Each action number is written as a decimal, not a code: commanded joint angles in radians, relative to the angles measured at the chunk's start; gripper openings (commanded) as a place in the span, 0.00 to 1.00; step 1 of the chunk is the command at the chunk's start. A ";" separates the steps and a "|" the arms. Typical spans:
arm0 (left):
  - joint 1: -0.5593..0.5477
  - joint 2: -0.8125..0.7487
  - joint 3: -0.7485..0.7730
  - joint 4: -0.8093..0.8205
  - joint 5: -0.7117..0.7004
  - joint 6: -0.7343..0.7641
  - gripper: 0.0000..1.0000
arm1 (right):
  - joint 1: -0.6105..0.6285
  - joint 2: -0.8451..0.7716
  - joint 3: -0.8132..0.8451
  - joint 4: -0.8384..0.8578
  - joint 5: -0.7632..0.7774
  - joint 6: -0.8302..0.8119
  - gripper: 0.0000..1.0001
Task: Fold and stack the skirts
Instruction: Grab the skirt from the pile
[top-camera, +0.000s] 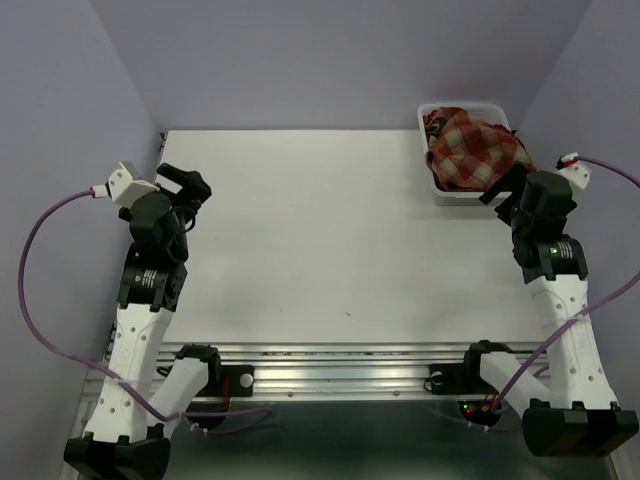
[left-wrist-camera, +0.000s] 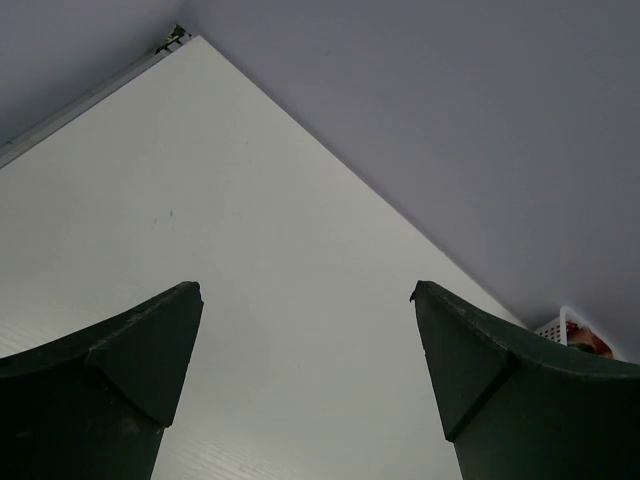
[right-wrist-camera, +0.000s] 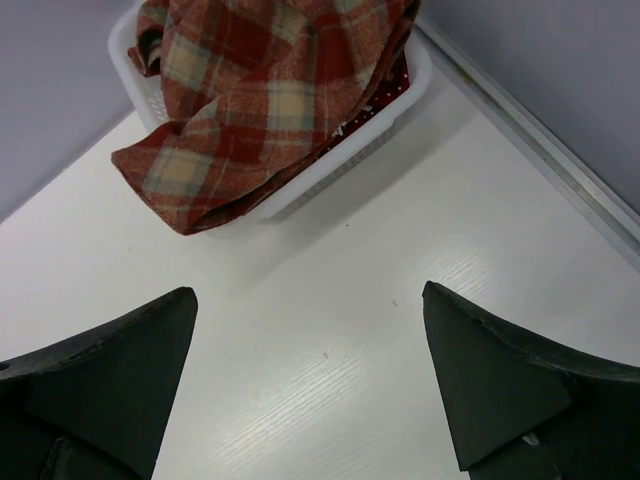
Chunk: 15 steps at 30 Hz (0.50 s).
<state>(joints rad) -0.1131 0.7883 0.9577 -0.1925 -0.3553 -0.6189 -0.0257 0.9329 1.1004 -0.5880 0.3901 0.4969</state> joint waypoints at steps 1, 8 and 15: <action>0.003 -0.018 0.001 0.013 -0.024 -0.007 0.99 | -0.003 -0.034 -0.008 0.076 -0.061 -0.063 1.00; 0.003 -0.018 -0.027 0.042 -0.024 -0.022 0.99 | -0.003 0.025 -0.024 0.110 -0.215 -0.127 1.00; 0.003 0.075 -0.045 0.102 0.084 -0.027 0.99 | 0.024 0.290 0.159 0.116 -0.482 -0.162 1.00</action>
<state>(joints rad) -0.1131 0.8124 0.9237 -0.1665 -0.3370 -0.6476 -0.0254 1.1152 1.1454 -0.5278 0.0837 0.3794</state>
